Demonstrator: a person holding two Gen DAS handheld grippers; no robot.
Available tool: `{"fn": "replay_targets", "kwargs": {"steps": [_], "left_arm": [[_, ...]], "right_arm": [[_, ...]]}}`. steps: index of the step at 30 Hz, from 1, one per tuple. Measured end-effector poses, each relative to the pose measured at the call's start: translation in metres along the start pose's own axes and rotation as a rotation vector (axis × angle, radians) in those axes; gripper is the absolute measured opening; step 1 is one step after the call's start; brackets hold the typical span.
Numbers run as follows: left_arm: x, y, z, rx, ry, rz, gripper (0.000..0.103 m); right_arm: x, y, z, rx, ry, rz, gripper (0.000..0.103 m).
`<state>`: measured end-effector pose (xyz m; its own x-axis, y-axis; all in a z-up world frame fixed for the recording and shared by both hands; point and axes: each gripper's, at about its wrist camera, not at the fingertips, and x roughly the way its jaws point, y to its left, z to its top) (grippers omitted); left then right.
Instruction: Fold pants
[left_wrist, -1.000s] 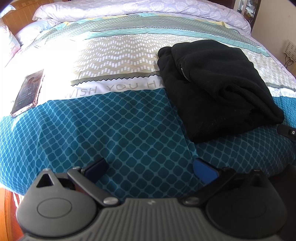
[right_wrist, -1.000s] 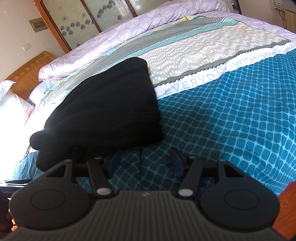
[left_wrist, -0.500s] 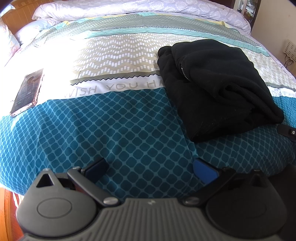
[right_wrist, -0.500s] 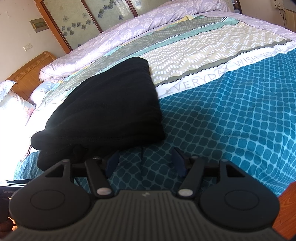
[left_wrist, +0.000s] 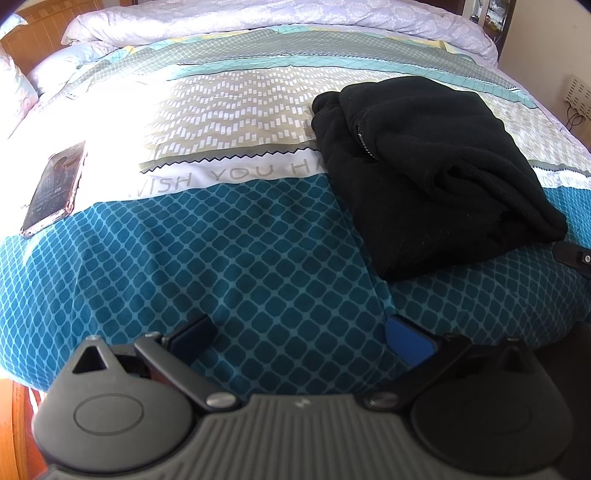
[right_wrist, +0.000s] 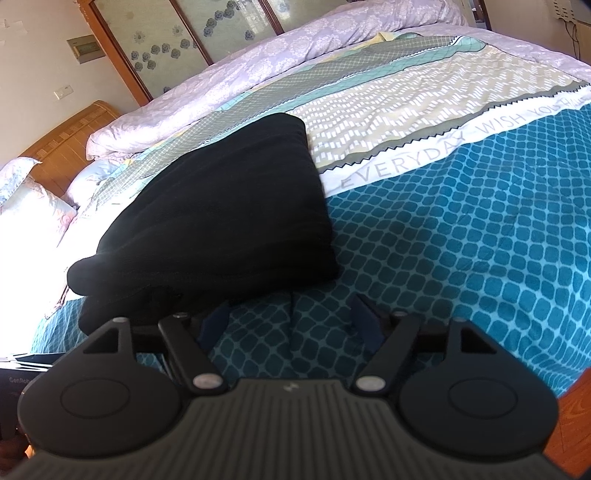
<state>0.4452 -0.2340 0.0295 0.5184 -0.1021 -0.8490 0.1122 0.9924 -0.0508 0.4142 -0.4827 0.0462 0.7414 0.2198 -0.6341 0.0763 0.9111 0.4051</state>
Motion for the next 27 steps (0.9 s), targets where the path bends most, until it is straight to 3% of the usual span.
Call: {"fn": "replay_targets", "kwargs": {"steps": [27], "left_arm": [[0.0006, -0.0004, -0.0007, 0.0, 0.001, -0.004, 0.103]], "right_arm": [[0.0013, 0.0028, -0.0024, -0.033, -0.005, -0.002, 0.08]]}}
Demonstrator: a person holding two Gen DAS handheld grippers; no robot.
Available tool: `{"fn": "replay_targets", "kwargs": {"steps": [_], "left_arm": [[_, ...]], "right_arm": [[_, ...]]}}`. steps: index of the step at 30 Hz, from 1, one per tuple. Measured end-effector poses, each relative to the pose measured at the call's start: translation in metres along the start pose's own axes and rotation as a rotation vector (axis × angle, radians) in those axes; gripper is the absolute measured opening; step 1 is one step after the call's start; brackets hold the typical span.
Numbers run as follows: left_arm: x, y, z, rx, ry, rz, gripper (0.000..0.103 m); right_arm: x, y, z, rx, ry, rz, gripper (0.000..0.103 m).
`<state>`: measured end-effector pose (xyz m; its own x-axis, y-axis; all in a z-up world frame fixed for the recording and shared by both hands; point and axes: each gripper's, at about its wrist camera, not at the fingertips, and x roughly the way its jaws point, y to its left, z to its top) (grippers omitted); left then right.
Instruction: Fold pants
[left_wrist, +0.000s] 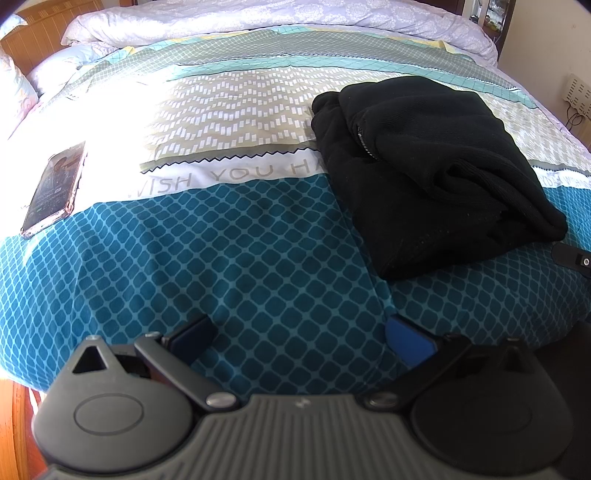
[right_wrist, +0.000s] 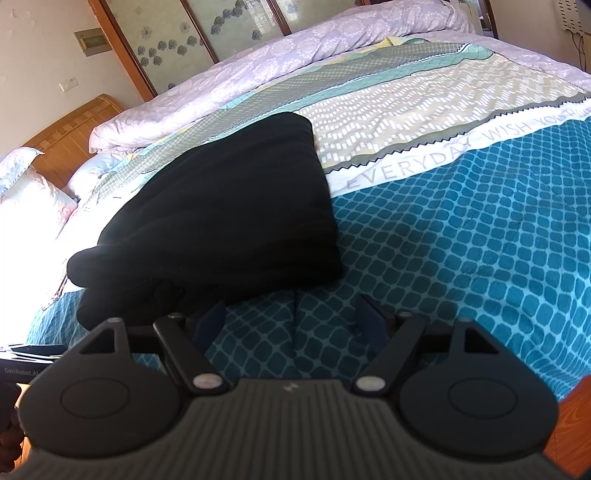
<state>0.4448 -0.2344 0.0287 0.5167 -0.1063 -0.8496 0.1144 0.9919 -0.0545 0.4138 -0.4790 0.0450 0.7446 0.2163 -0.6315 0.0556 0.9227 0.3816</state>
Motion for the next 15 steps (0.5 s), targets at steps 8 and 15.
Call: {"fn": "replay_targets", "kwargs": {"steps": [8, 15], "left_arm": [[-0.021, 0.022, 0.011, 0.006, 0.003, -0.088, 0.103], [-0.049, 0.071, 0.048, -0.145, -0.088, -0.271, 0.103]], "right_arm": [[-0.003, 0.003, 0.006, -0.012, 0.035, -0.011, 0.08], [-0.029, -0.026, 0.04, 0.106, -0.046, 0.083, 0.08]]}}
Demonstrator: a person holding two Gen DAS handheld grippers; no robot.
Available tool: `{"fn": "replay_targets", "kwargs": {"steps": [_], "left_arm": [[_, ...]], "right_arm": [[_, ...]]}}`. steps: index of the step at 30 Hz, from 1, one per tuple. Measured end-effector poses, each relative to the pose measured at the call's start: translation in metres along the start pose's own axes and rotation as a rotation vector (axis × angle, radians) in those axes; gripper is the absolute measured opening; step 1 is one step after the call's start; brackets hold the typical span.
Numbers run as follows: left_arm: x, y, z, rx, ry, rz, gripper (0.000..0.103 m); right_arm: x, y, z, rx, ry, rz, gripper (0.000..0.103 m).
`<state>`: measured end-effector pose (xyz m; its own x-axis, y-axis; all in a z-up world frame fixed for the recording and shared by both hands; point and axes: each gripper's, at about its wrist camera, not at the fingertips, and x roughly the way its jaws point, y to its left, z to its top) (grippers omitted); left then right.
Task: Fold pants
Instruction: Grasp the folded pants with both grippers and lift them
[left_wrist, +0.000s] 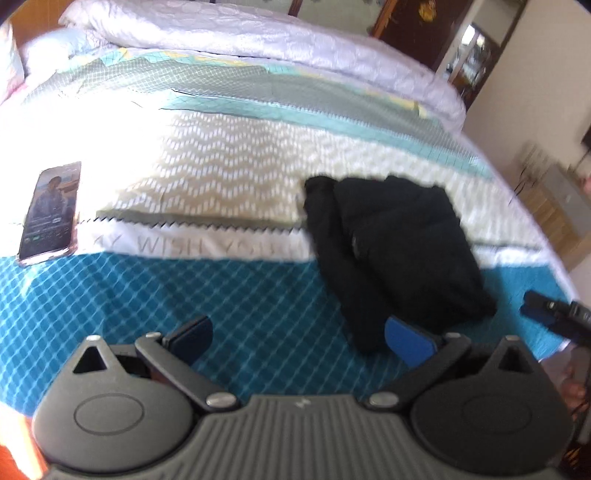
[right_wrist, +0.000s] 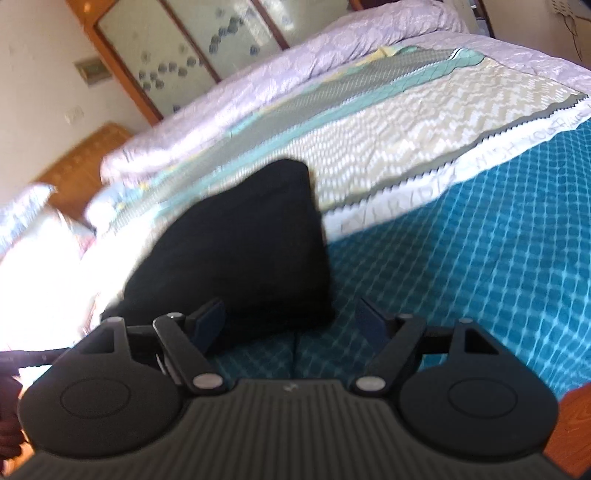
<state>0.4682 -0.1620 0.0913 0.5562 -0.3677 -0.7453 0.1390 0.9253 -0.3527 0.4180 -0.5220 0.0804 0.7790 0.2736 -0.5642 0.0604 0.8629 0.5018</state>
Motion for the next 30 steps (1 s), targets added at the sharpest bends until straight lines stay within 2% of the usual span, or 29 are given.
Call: {"fn": "replay_targets", "kwargs": {"steps": [4, 8, 13, 15, 16, 17, 19, 20, 21, 23, 25, 30], "left_arm": [[0.035, 0.005, 0.03, -0.09, 0.037, -0.134, 0.103], [0.09, -0.001, 0.043, -0.194, 0.138, -0.291, 0.103], [0.143, -0.012, 0.032, -0.253, 0.236, -0.361, 0.103], [0.143, -0.026, 0.029, -0.196, 0.2, -0.339, 0.102], [0.142, -0.035, 0.029, -0.155, 0.189, -0.307, 0.097], [0.139, -0.043, 0.028, -0.122, 0.174, -0.282, 0.089], [0.127, -0.053, 0.032, -0.083, 0.134, -0.264, 0.061], [0.12, -0.055, 0.037, -0.073, 0.111, -0.264, 0.054], [0.113, -0.058, 0.044, -0.066, 0.087, -0.278, 0.049], [0.102, -0.063, 0.061, -0.063, 0.032, -0.309, 0.048], [0.094, -0.068, 0.085, -0.039, -0.03, -0.33, 0.048], [0.089, -0.08, 0.165, 0.067, -0.219, -0.313, 0.048]], "right_arm": [[0.015, -0.015, 0.031, 0.043, -0.017, 0.036, 0.08], [0.058, -0.023, 0.047, 0.034, 0.058, 0.095, 0.08], [0.106, -0.029, 0.045, 0.092, 0.145, 0.2, 0.08], [0.121, -0.027, 0.041, 0.111, 0.181, 0.236, 0.079], [0.124, -0.021, 0.04, 0.097, 0.178, 0.227, 0.073], [0.126, -0.013, 0.039, 0.077, 0.188, 0.231, 0.054], [0.122, 0.001, 0.04, 0.06, 0.19, 0.216, 0.045], [0.116, 0.01, 0.041, 0.019, 0.176, 0.202, 0.034], [0.109, 0.018, 0.045, -0.015, 0.156, 0.209, 0.029], [0.095, 0.032, 0.058, -0.048, 0.11, 0.257, 0.029], [0.091, 0.052, 0.075, -0.112, 0.051, 0.252, 0.029], [0.109, 0.087, 0.145, -0.196, -0.121, 0.282, 0.028]]}}
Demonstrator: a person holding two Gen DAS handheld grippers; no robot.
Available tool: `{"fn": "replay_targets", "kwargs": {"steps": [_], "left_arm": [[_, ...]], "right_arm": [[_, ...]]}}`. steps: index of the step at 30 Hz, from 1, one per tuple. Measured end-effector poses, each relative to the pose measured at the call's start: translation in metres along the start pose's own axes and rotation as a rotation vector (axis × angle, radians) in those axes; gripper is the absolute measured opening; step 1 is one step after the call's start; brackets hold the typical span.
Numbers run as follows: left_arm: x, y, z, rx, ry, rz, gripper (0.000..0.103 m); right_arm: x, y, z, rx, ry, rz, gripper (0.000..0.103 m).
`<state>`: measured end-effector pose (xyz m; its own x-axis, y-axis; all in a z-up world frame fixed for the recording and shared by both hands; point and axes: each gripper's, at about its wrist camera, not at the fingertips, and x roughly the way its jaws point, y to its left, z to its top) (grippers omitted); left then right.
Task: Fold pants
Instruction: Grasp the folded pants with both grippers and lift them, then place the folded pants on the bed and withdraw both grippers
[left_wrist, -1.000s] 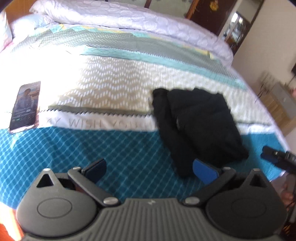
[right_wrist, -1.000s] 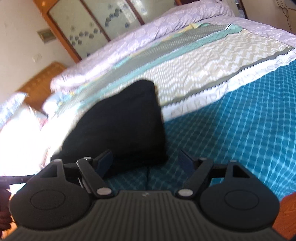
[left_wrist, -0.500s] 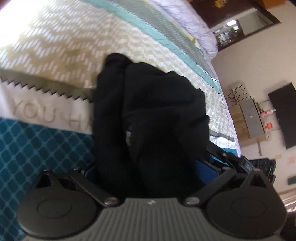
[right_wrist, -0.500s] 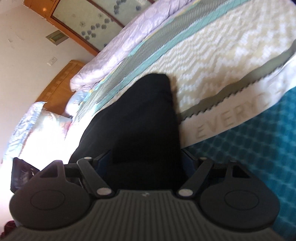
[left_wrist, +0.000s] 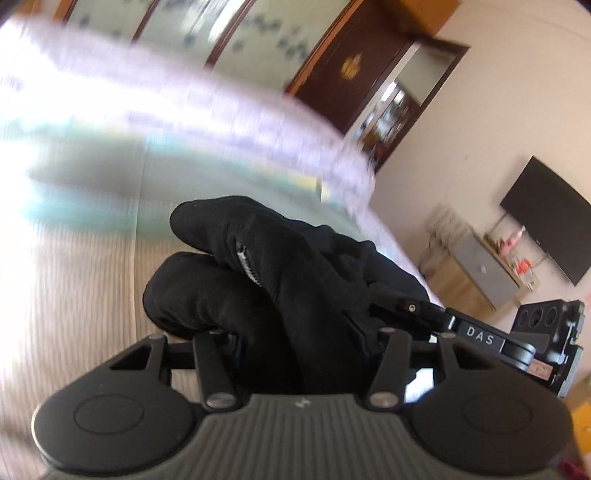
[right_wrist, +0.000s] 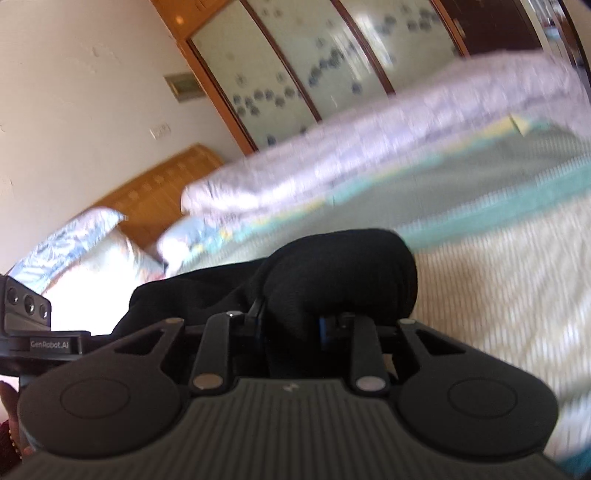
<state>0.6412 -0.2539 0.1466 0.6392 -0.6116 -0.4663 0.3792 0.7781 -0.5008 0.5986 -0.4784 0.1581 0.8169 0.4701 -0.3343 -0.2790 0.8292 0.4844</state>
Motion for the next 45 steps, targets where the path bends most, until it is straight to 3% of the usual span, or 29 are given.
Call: {"fn": "replay_targets", "kwargs": {"steps": [5, 9, 11, 13, 14, 15, 16, 17, 18, 21, 24, 28, 34, 40, 45], "left_arm": [[0.056, 0.015, 0.069, 0.136, -0.122, 0.048, 0.049], [0.13, 0.053, 0.088, 0.176, -0.154, 0.086, 0.05], [0.173, 0.084, 0.081, 0.118, -0.097, 0.143, 0.051], [0.215, 0.114, 0.063, 0.029, 0.035, 0.245, 0.052], [0.227, 0.124, 0.051, -0.002, 0.062, 0.296, 0.061], [0.221, 0.128, 0.042, -0.038, 0.013, 0.303, 0.076], [0.213, 0.127, 0.039, -0.079, -0.004, 0.296, 0.081], [0.203, 0.124, 0.038, -0.114, -0.006, 0.294, 0.082], [0.192, 0.119, 0.036, -0.132, -0.009, 0.309, 0.082], [0.15, 0.092, 0.03, -0.112, -0.036, 0.367, 0.081], [0.089, 0.053, 0.004, -0.026, -0.034, 0.402, 0.086], [0.019, 0.019, -0.037, 0.05, -0.015, 0.406, 0.092], [-0.048, -0.027, -0.127, 0.071, 0.081, 0.425, 0.092], [-0.074, -0.041, -0.189, 0.034, 0.128, 0.438, 0.093], [-0.081, -0.058, -0.206, 0.08, 0.14, 0.469, 0.093]], "right_arm": [[0.063, -0.01, 0.062, -0.121, -0.143, -0.048, 0.028], [0.131, -0.042, 0.079, -0.173, -0.203, -0.138, 0.029], [0.171, -0.069, 0.072, -0.147, -0.175, -0.186, 0.029], [0.211, -0.099, 0.058, -0.102, -0.086, -0.242, 0.029], [0.229, -0.113, 0.044, -0.063, 0.001, -0.278, 0.03], [0.246, -0.125, 0.03, -0.027, 0.094, -0.31, 0.04], [0.246, -0.132, 0.021, 0.0, 0.079, -0.316, 0.043], [0.235, -0.132, 0.018, 0.035, 0.038, -0.317, 0.055], [0.223, -0.13, 0.021, 0.075, 0.045, -0.318, 0.06], [0.17, -0.115, 0.027, 0.134, 0.016, -0.323, 0.06], [0.101, -0.085, 0.018, 0.105, 0.018, -0.303, 0.06], [0.019, -0.041, -0.025, 0.044, 0.075, -0.294, 0.063], [-0.057, 0.002, -0.111, 0.058, 0.165, -0.331, 0.063], [-0.099, 0.027, -0.155, 0.084, 0.163, -0.412, 0.064], [-0.097, 0.041, -0.17, 0.046, 0.191, -0.416, 0.064]]}}
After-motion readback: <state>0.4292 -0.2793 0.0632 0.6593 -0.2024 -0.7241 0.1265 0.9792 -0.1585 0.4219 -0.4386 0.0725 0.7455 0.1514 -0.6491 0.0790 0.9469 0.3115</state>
